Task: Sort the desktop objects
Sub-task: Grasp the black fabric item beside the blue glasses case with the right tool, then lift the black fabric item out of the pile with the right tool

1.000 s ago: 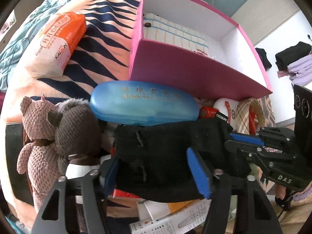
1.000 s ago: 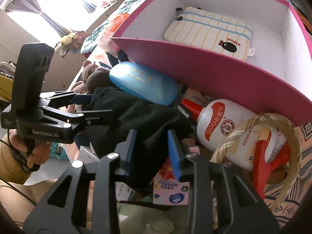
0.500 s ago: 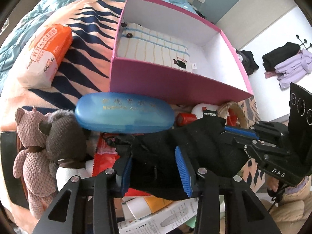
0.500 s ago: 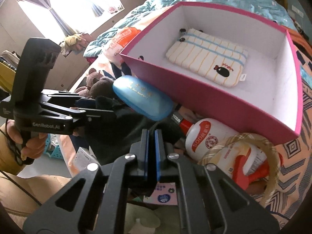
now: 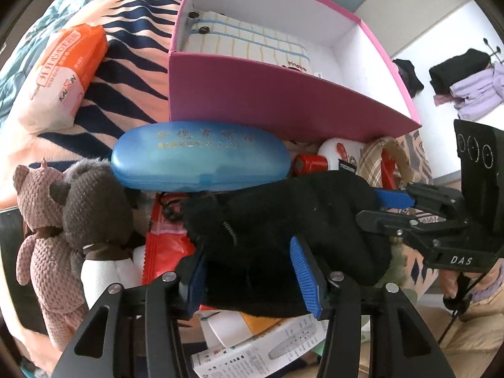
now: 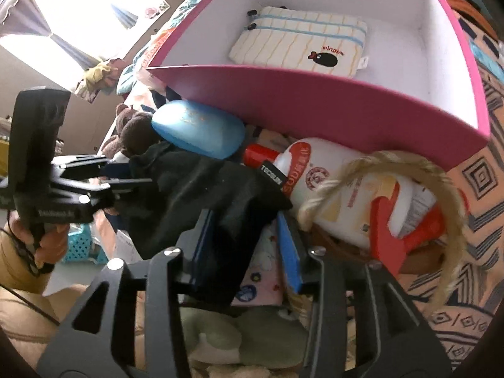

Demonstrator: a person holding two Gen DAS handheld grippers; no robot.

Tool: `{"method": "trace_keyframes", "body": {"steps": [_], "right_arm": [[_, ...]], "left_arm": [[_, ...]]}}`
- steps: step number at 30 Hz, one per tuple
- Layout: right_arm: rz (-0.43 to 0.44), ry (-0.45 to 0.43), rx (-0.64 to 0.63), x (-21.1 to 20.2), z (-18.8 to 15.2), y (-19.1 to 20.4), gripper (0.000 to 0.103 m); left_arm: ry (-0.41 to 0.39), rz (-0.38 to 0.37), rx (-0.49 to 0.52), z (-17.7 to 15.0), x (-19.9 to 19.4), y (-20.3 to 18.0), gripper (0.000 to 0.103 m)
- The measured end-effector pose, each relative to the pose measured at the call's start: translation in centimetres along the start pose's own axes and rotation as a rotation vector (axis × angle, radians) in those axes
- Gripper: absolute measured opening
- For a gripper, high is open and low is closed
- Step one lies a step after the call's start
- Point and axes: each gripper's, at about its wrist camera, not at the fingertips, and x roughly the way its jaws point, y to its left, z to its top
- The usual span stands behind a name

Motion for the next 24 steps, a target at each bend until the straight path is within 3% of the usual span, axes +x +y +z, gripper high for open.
{"method": "trace_keyframes", "body": {"steps": [6,7,9,12,24], "right_arm": [[0.015,0.004,-0.018,1.3,0.5,0.9,0.040],[0.019,0.006,-0.023,1.5,0.5,1.0,0.035],[0.018,0.005,-0.051,1.6,0.4,1.4,0.009],[-0.022,-0.019,-0.100,1.3,0.3,2.0,0.006],[-0.073,-0.144,-0.187,-3.1,0.2,3.2,0.006]], "left_arm": [[0.005,-0.015,-0.006,0.2,0.0,0.4,0.046],[0.004,-0.015,-0.007,0.2,0.0,0.4,0.039],[0.000,-0.017,-0.011,0.3,-0.1,0.4,0.035],[-0.012,-0.018,-0.015,0.2,-0.4,0.3,0.025],[-0.118,-0.028,0.035,0.7,-3.6,-1.6,0.023]]}}
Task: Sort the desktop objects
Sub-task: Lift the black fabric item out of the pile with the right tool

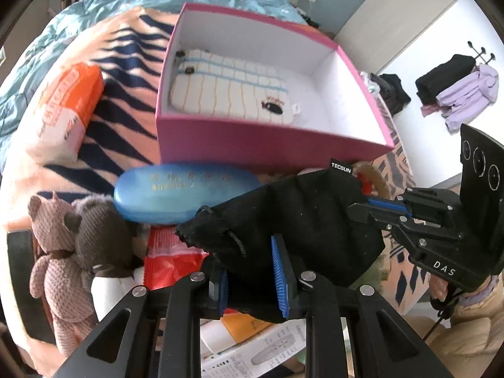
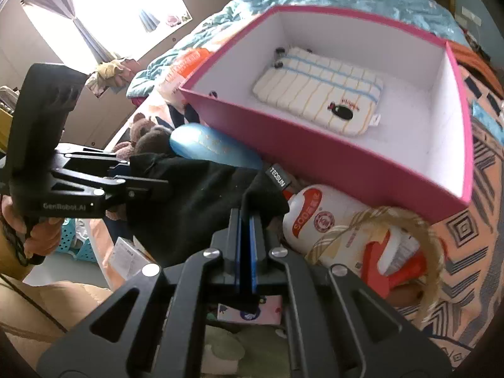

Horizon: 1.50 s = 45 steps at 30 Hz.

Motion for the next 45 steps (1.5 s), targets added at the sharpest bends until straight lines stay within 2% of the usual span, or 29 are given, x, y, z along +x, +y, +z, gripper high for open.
{"method": "trace_keyframes", "body": {"steps": [16,21,25,28,31,33,35,40,45], "right_arm": [[-0.019,-0.091,-0.049,-3.7,1.0,1.0,0.006],[-0.031,-0.077,-0.042,-3.4,0.7,0.7,0.006],[-0.051,-0.047,-0.011,-2.7,-0.2,-0.4,0.006],[-0.063,-0.012,0.029,-1.9,-1.2,-1.6,0.006],[-0.083,0.026,0.065,-1.0,-2.3,-2.7,0.006],[-0.086,0.038,0.086,-0.7,-2.9,-3.2,0.006],[-0.085,0.047,0.099,-0.4,-3.3,-3.4,0.006],[-0.078,0.057,0.114,0.1,-3.6,-3.7,0.006],[-0.064,0.053,0.128,0.1,-3.7,-3.9,0.006]], "left_arm": [[-0.065,-0.023,0.047,1.1,-2.5,-2.1,0.023],[-0.035,-0.012,0.027,0.6,-1.5,-1.5,0.023],[0.033,0.005,0.001,-0.1,0.6,-0.5,0.024],[0.097,0.011,-0.020,-0.7,2.4,0.0,0.030],[0.130,0.016,-0.026,-1.0,3.3,0.1,0.045],[0.130,0.008,-0.019,-1.0,3.5,0.0,0.049],[0.147,-0.016,-0.020,-0.7,3.8,-0.1,0.066],[0.189,-0.041,0.006,-0.1,5.1,-0.7,0.079],[0.207,-0.108,0.006,0.6,6.0,-1.1,0.079]]}}
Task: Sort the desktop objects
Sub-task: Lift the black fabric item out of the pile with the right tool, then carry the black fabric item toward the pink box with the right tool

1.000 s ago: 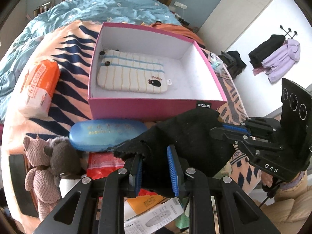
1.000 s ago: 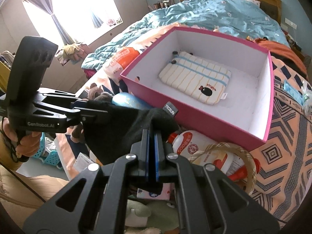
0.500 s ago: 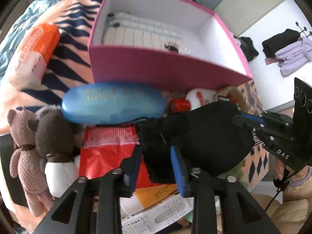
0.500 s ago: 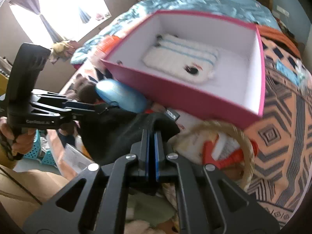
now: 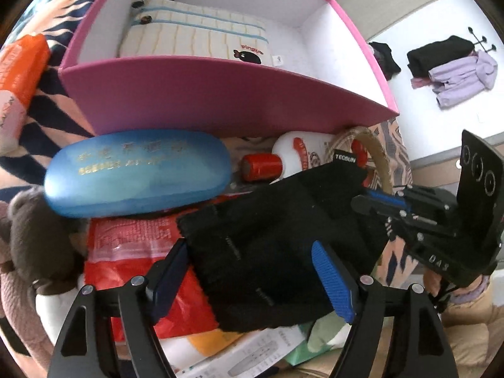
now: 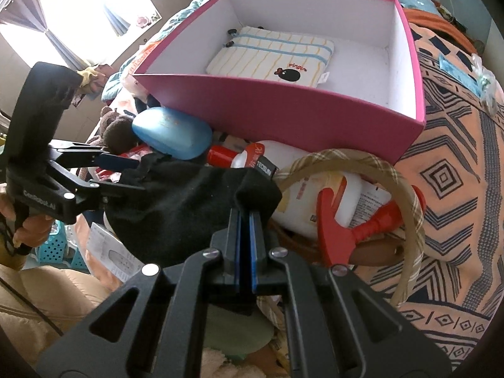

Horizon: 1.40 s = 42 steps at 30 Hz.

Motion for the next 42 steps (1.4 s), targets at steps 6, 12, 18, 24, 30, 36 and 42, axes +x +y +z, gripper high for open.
{"method": "trace_keyframes", "body": {"steps": [6,12,18,24,30,36,42], "right_arm": [[0.000,-0.002,0.001,0.0,-0.1,0.1,0.006],[-0.001,-0.020,0.002,-0.3,-0.1,0.2,0.006],[0.005,-0.067,-0.015,-1.8,0.6,0.8,0.006],[0.011,-0.124,-0.046,-3.8,1.6,1.6,0.006],[0.018,-0.163,-0.062,-5.2,2.1,2.2,0.006],[0.014,-0.198,-0.075,-6.5,2.5,2.5,0.006],[0.016,-0.248,-0.101,-8.3,3.1,3.3,0.006]], "left_arm": [[-0.038,-0.036,-0.034,0.1,-0.2,0.2,0.019],[-0.100,-0.017,-0.039,-0.4,-1.3,-0.1,0.014],[-0.159,-0.015,-0.022,-0.1,-3.5,-0.9,0.013],[-0.219,-0.003,-0.002,0.2,-5.3,-1.8,0.010],[-0.265,-0.003,0.023,0.3,-6.7,-2.8,0.009],[-0.311,-0.009,0.050,0.4,-8.4,-3.6,0.008],[-0.387,-0.012,0.092,0.9,-11.3,-4.7,0.008]]}}
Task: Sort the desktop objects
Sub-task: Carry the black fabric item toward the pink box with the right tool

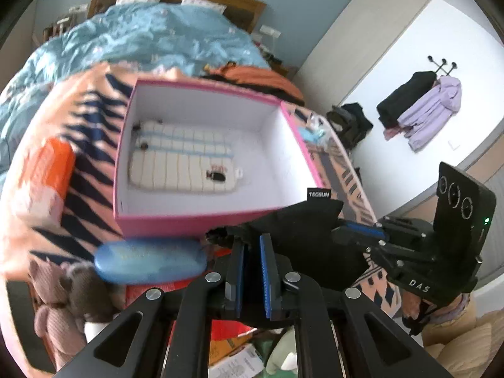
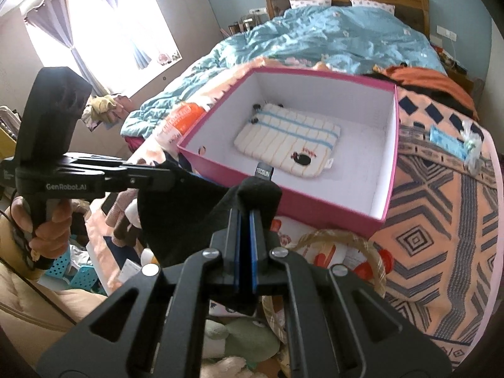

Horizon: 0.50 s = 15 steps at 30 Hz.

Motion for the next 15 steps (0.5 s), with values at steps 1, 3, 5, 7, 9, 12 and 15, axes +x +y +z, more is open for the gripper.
{"method": "trace_keyframes", "body": {"steps": [1,3,5,7,9,12,15], "right_arm": [[0.000,-0.008,-0.005,-0.2,0.2,0.1,0.006],[0.001,-0.027,-0.013,-0.7,0.7,0.2,0.006],[0.005,-0.042,-0.016,-1.0,1.1,0.3,0.006],[0.011,-0.055,-0.019,-1.4,1.4,0.3,0.006],[0.008,-0.070,-0.028,-1.7,1.9,0.4,0.006],[0.009,-0.090,-0.042,-2.2,2.6,0.7,0.006],[0.008,-0.108,-0.063,-2.6,3.2,1.1,0.006]], "left_arm": [[-0.011,0.002,0.006,0.3,-0.3,-0.1,0.008],[-0.029,0.004,0.017,0.8,-0.9,-0.3,0.008],[-0.044,0.009,0.027,1.3,-1.3,-0.4,0.008],[-0.053,0.013,0.032,1.7,-1.6,-0.5,0.008],[-0.062,0.014,0.037,2.0,-1.8,-0.6,0.008],[-0.081,0.017,0.053,2.6,-2.2,-0.9,0.008],[-0.103,0.018,0.071,3.2,-2.8,-1.3,0.008]]}}
